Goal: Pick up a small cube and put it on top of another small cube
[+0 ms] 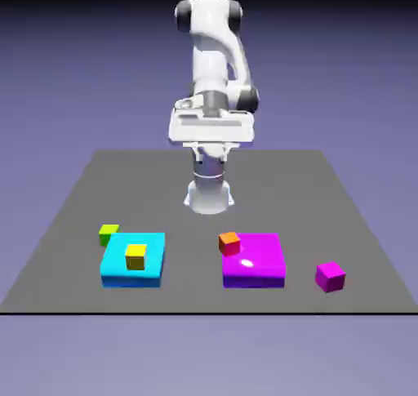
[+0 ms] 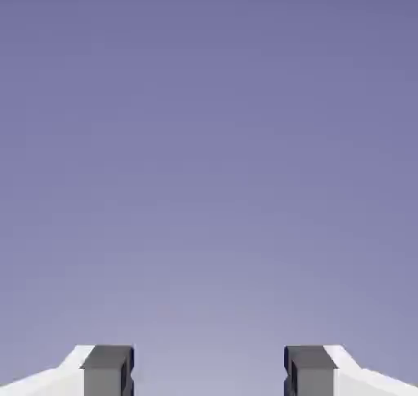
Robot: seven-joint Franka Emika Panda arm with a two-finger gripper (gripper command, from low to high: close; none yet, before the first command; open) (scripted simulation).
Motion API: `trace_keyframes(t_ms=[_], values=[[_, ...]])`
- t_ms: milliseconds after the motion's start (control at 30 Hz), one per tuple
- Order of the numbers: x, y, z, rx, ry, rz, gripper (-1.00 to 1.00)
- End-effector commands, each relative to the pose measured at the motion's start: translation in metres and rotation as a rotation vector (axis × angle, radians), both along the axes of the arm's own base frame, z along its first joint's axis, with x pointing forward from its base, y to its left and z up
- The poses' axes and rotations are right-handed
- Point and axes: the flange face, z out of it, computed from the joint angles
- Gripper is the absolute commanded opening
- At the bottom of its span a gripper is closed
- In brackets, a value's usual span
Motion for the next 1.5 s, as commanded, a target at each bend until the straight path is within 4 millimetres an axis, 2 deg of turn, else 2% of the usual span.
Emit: trace_keyframes(t_ms=[0,133,267,400,567,633,833,867,900,1100,1233,1267,1300,1333,1400,1467], values=[[0.004,-0.021,-0.013,0.036,0.047,-0.075,0.00],[0.003,-0.105,-0.067,0.185,0.223,-0.382,0.00],[-0.022,-0.186,-0.123,0.342,0.380,-0.699,0.00],[-0.070,-0.256,-0.179,0.506,0.520,-1.022,0.00],[-0.155,-0.321,-0.246,0.722,0.677,-1.430,0.00],[-0.159,-0.323,-0.249,0.732,0.683,-1.448,0.00],[-0.159,-0.315,-0.318,0.732,0.683,-1.448,0.00],[-0.159,-0.315,-0.318,0.732,0.683,-1.448,-1.00],[-0.159,-0.315,-0.318,0.732,0.683,-1.448,-1.00],[-0.159,-0.323,-0.249,0.731,0.683,-1.443,-1.00],[-0.148,-0.315,-0.255,0.703,0.663,-1.339,-1.00],[-0.142,-0.316,-0.251,0.697,0.647,-1.317,-1.00],[-0.128,-0.323,-0.237,0.700,0.611,-1.302,-1.00],[-0.104,-0.320,-0.227,0.682,0.605,-1.248,-1.00],[-0.043,-0.294,-0.211,0.617,0.633,-1.090,-1.00],[0.014,-0.257,-0.195,0.550,0.656,-0.934,-1.00]])
